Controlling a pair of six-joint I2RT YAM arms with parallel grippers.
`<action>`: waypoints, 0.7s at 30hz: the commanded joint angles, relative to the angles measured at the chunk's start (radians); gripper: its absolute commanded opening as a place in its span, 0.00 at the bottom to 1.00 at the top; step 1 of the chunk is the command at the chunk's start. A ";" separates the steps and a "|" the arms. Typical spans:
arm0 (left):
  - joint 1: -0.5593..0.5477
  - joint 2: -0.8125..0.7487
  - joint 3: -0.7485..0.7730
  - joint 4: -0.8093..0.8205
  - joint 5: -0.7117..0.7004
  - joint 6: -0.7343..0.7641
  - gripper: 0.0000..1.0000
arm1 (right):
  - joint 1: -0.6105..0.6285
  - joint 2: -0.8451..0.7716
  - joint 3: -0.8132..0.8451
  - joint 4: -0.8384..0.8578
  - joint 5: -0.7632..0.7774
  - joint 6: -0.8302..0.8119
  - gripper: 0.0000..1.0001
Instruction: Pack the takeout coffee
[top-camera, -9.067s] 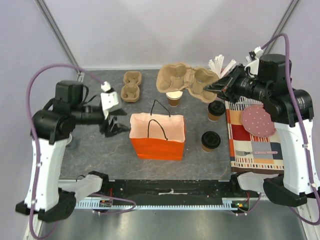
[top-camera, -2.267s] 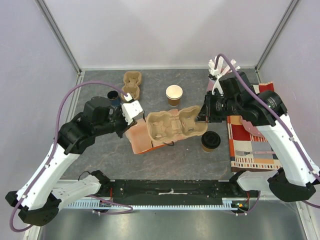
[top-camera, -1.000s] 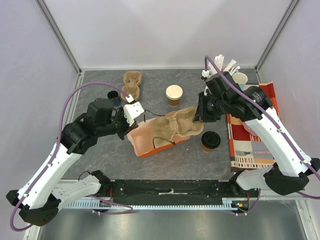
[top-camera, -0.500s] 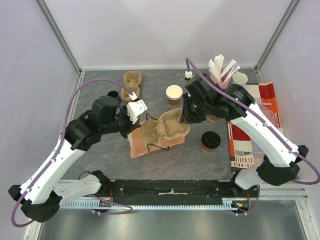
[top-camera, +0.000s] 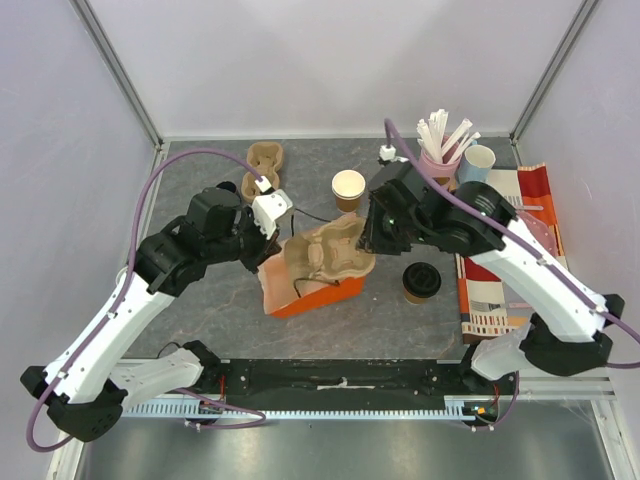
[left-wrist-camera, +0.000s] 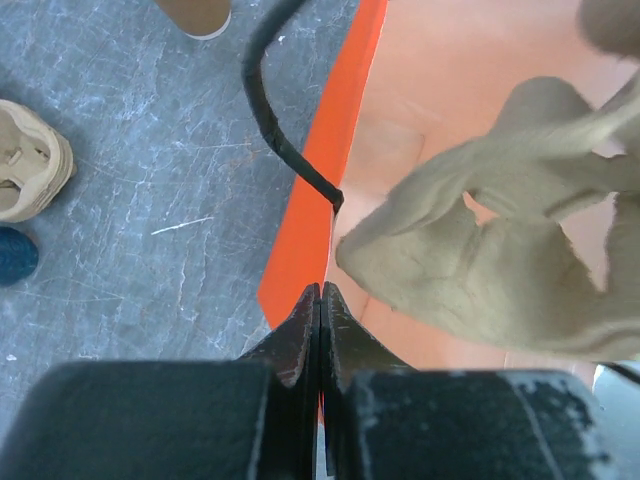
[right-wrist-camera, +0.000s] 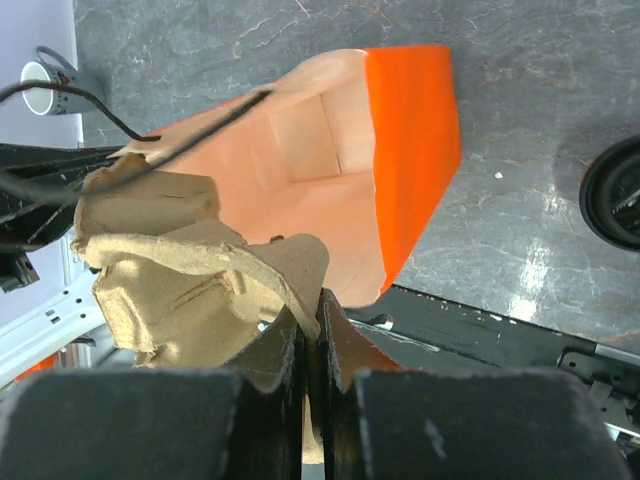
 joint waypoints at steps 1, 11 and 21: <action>0.010 -0.009 0.034 0.030 0.038 -0.067 0.02 | 0.013 -0.074 -0.055 -0.012 0.055 0.094 0.00; 0.012 -0.021 0.038 0.024 0.048 -0.064 0.02 | 0.062 0.084 0.047 0.029 0.065 0.022 0.00; 0.023 -0.053 0.012 0.016 0.070 -0.075 0.02 | 0.062 0.019 -0.126 0.039 0.114 0.019 0.00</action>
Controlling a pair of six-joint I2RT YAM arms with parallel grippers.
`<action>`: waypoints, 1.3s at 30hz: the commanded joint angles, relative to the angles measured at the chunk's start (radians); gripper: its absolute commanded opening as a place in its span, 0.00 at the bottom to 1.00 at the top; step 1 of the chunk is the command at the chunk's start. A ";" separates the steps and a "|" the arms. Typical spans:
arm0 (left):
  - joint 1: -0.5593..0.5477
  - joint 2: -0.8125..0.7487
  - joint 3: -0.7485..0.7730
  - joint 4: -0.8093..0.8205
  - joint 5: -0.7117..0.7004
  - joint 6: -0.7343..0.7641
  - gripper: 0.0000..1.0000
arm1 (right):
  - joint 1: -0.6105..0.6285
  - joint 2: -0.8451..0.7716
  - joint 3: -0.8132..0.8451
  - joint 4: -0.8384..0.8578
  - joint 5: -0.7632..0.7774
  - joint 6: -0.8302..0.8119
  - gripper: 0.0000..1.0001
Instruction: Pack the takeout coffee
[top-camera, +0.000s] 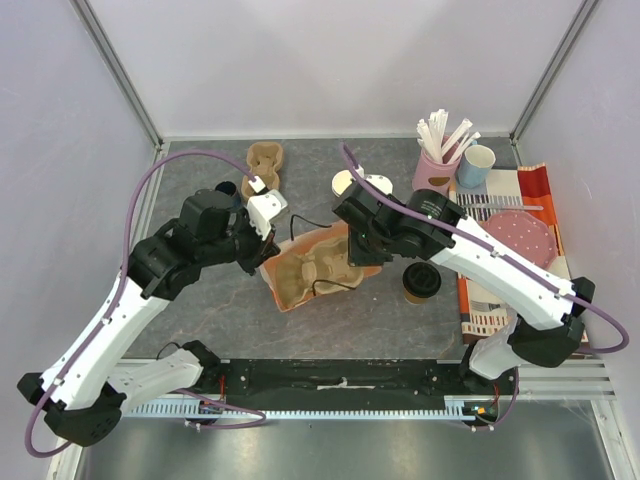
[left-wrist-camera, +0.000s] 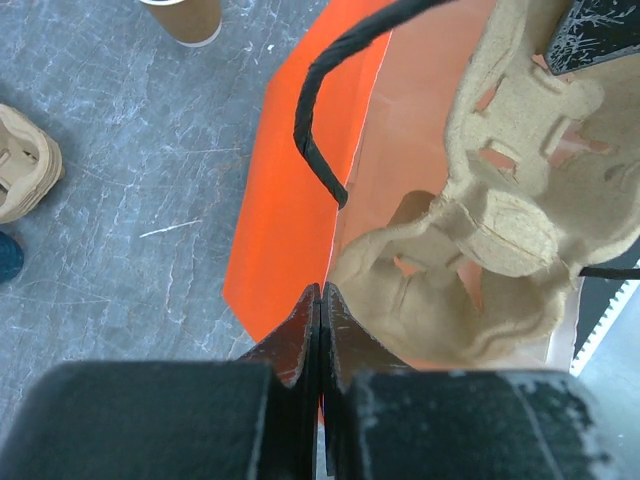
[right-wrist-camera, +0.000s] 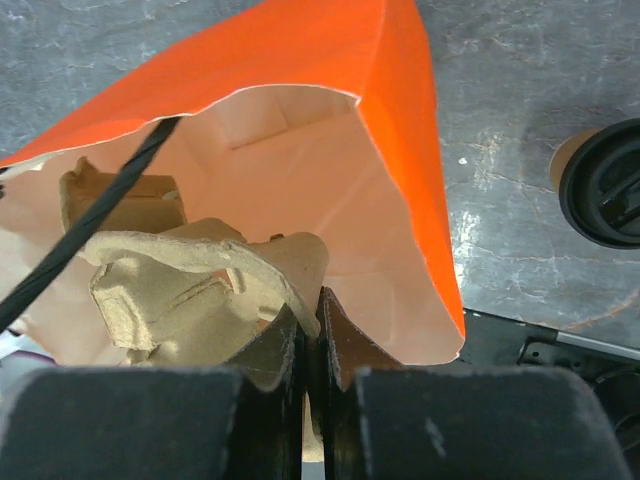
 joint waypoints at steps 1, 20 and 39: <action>0.011 -0.032 0.011 0.020 0.040 -0.046 0.02 | 0.005 -0.042 -0.010 0.012 0.057 0.006 0.00; 0.034 -0.041 0.002 0.019 0.148 -0.080 0.02 | 0.051 0.098 0.013 0.042 0.136 -0.071 0.00; 0.034 -0.120 -0.095 -0.006 0.205 -0.048 0.02 | 0.064 -0.012 -0.352 0.375 0.167 -0.077 0.01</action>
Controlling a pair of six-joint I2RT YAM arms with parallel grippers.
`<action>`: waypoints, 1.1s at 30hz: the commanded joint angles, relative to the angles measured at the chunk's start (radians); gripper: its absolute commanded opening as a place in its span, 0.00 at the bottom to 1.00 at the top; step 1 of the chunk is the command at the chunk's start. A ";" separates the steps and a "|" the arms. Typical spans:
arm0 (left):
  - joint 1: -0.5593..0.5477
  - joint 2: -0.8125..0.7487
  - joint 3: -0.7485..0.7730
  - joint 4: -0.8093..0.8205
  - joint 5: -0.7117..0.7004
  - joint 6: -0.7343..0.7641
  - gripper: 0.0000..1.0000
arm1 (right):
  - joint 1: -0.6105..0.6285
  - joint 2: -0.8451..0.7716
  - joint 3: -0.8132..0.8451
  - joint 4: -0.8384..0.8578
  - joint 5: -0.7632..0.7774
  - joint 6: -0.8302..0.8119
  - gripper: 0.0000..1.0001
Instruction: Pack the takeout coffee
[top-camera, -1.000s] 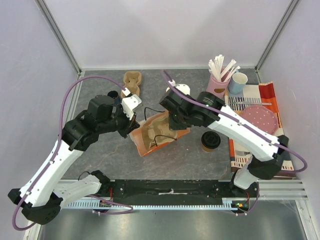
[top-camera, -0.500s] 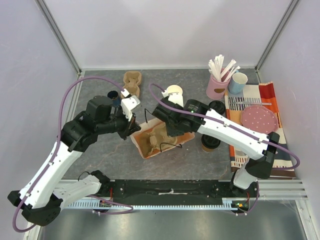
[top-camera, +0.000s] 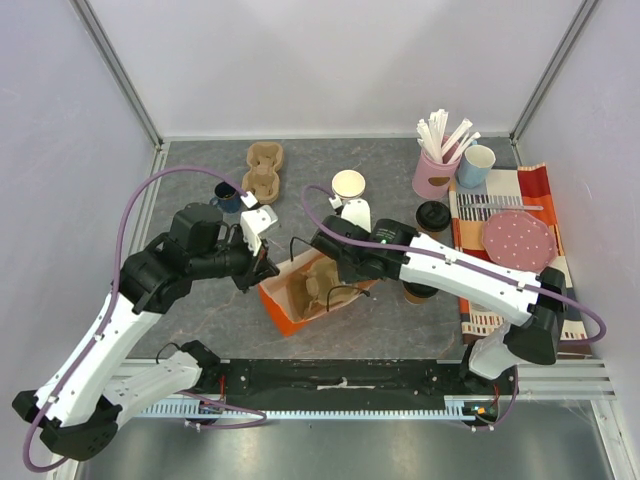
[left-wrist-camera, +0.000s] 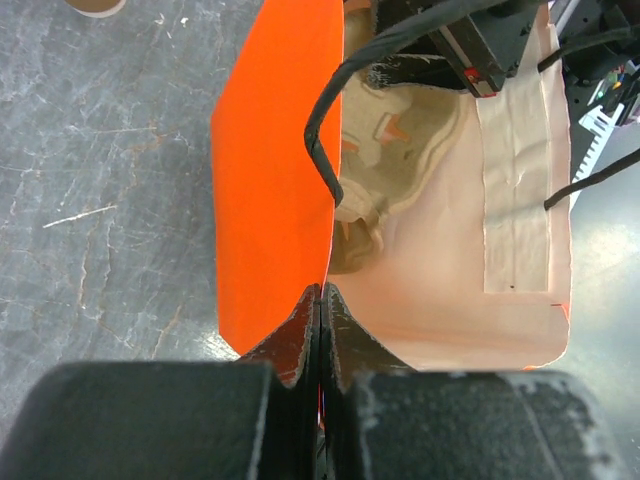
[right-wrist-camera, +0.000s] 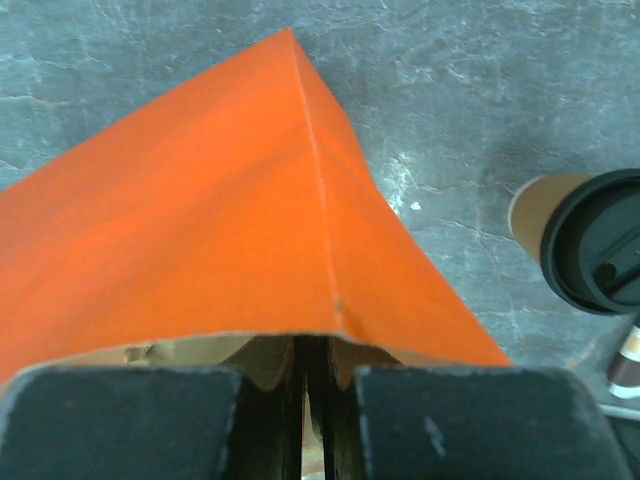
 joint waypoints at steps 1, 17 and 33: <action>0.002 -0.028 -0.031 0.034 0.030 0.009 0.02 | 0.013 -0.027 -0.035 0.171 0.000 -0.024 0.01; 0.002 -0.050 -0.053 0.039 -0.001 0.038 0.02 | 0.020 0.074 0.115 -0.008 0.049 -0.053 0.32; 0.002 -0.055 -0.036 0.035 0.010 0.087 0.02 | 0.089 0.105 0.342 -0.023 0.042 -0.126 0.64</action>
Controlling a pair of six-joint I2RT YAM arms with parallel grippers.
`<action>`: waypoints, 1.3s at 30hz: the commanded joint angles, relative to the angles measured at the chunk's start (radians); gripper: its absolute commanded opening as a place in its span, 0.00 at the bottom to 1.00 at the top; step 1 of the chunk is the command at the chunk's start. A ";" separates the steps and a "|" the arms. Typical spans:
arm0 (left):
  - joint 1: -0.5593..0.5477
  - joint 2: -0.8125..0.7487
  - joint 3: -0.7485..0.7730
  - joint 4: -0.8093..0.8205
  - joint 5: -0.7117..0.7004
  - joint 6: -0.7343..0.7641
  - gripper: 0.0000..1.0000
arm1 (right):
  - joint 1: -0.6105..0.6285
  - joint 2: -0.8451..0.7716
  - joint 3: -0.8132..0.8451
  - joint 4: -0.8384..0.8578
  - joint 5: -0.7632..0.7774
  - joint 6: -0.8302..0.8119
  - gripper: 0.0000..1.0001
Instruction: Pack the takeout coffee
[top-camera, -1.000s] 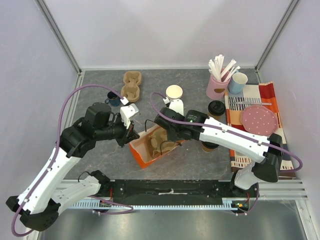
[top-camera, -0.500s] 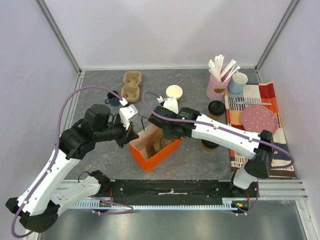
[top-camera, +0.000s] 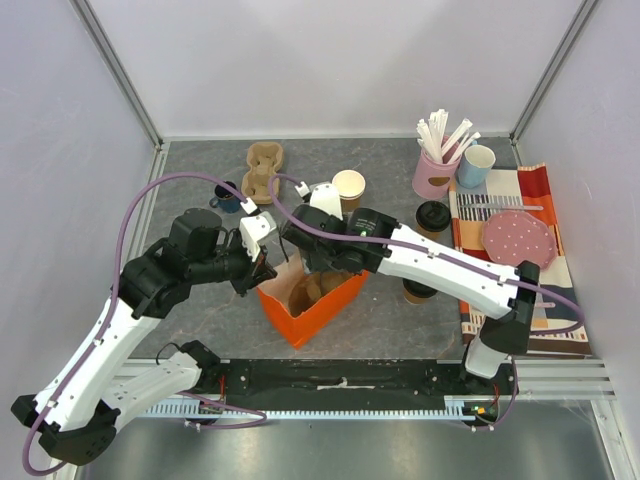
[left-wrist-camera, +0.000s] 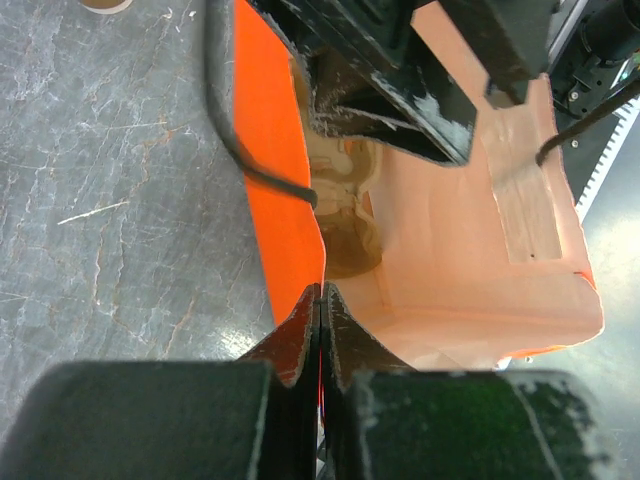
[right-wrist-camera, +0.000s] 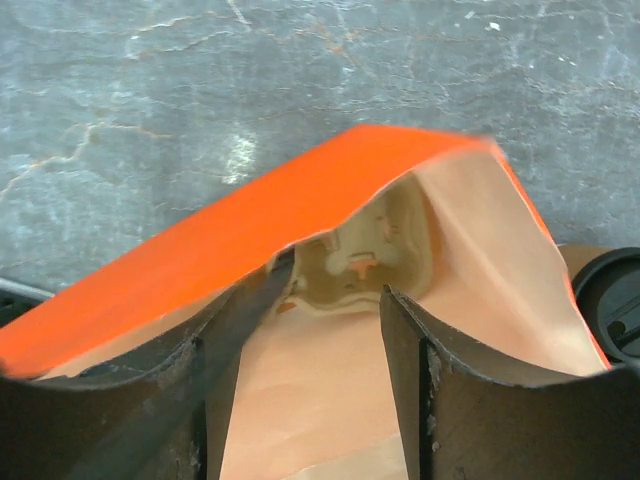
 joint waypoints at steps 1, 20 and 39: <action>0.001 -0.014 0.015 0.029 0.013 0.051 0.02 | 0.028 -0.059 0.057 0.050 -0.043 -0.054 0.64; 0.001 0.002 0.012 0.050 0.016 0.065 0.02 | -0.007 -0.266 0.334 0.067 -0.022 -0.007 0.98; 0.001 0.025 0.035 0.072 0.082 0.082 0.02 | -0.819 -0.081 0.097 -0.058 -0.253 -0.475 0.79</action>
